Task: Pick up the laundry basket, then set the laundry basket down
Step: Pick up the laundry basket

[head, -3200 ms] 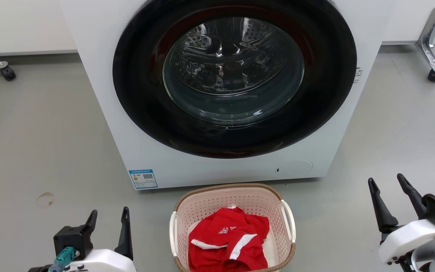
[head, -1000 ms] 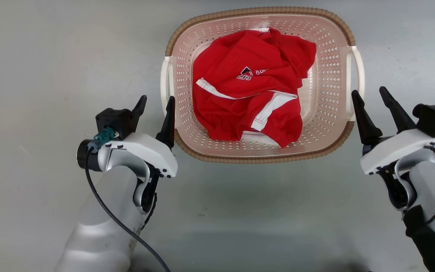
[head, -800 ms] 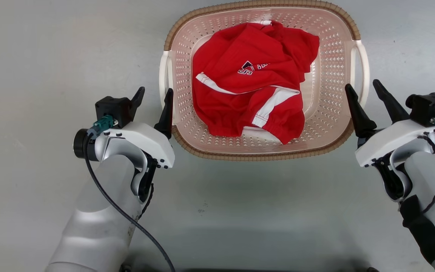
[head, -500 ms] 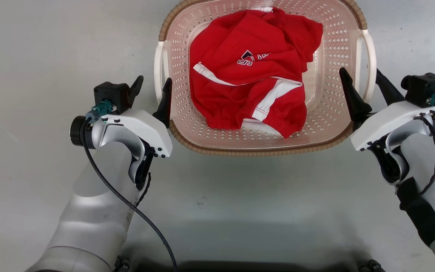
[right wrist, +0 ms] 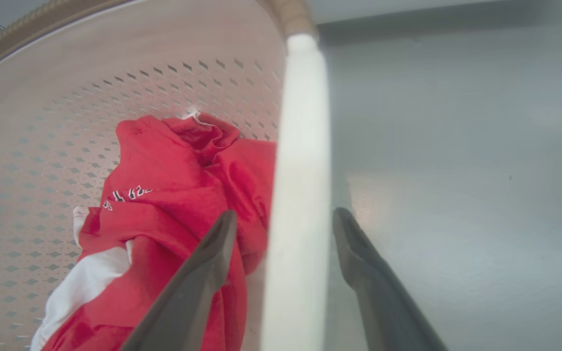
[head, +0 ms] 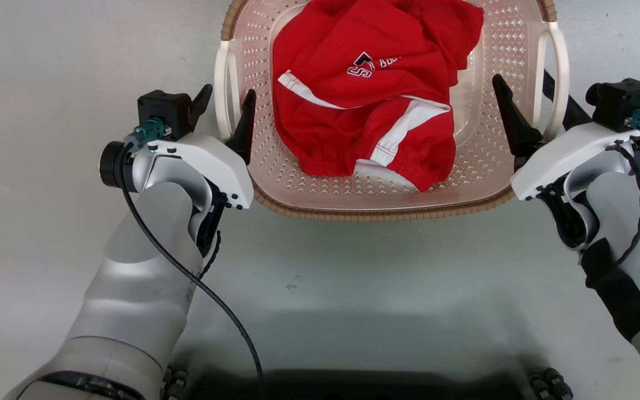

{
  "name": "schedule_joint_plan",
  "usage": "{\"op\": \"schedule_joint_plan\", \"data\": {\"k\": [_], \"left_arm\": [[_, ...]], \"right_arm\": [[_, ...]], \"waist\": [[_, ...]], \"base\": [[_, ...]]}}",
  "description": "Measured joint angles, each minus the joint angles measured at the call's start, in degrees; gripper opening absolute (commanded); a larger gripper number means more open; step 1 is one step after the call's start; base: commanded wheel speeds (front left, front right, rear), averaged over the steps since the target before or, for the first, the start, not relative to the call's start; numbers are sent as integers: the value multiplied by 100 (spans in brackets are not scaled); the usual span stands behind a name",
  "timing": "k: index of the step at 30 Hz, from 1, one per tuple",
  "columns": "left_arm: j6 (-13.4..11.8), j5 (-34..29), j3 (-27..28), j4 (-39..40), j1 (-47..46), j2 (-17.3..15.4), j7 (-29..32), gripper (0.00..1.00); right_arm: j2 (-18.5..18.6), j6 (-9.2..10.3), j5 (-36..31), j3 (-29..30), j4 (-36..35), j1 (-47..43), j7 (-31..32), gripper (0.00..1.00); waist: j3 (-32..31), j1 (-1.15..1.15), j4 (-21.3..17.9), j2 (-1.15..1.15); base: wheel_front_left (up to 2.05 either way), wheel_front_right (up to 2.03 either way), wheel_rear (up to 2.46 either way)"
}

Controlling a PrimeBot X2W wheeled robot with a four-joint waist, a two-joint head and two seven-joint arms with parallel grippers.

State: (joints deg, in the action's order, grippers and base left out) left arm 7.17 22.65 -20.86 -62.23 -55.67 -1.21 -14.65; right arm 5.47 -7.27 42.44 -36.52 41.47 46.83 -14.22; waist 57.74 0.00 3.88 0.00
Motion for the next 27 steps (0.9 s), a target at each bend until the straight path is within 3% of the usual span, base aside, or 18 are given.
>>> {"op": "schedule_joint_plan", "data": {"k": [8,9,10,11,14,27], "left_arm": [[16,-55,45,-57,-51,7,-1,100],[16,-60,41,-58,-63,5,-1,30],[16,-77,38,-44,-72,7,-1,0],[20,-82,32,-47,-82,13,-1,0],[21,-15,-2,-53,-89,167,-41,0],[15,311,-196,-240,-181,115,-85,0]], "right_arm": [[-9,0,97,-146,43,13,0,100],[-10,0,99,-162,51,22,0,82],[-11,0,102,-171,56,34,0,25],[-12,0,127,-187,62,52,0,0],[-110,65,285,-234,91,113,-2,0],[-175,73,343,-342,311,236,-11,0]], "waist": [[22,0,-17,0],[25,0,-21,0],[31,0,-25,0],[36,0,-32,0],[39,0,-54,0],[14,0,-104,0]], "base": [[0,0,0],[0,0,0],[0,0,0],[0,0,0],[0,0,0],[0,0,0]]}}
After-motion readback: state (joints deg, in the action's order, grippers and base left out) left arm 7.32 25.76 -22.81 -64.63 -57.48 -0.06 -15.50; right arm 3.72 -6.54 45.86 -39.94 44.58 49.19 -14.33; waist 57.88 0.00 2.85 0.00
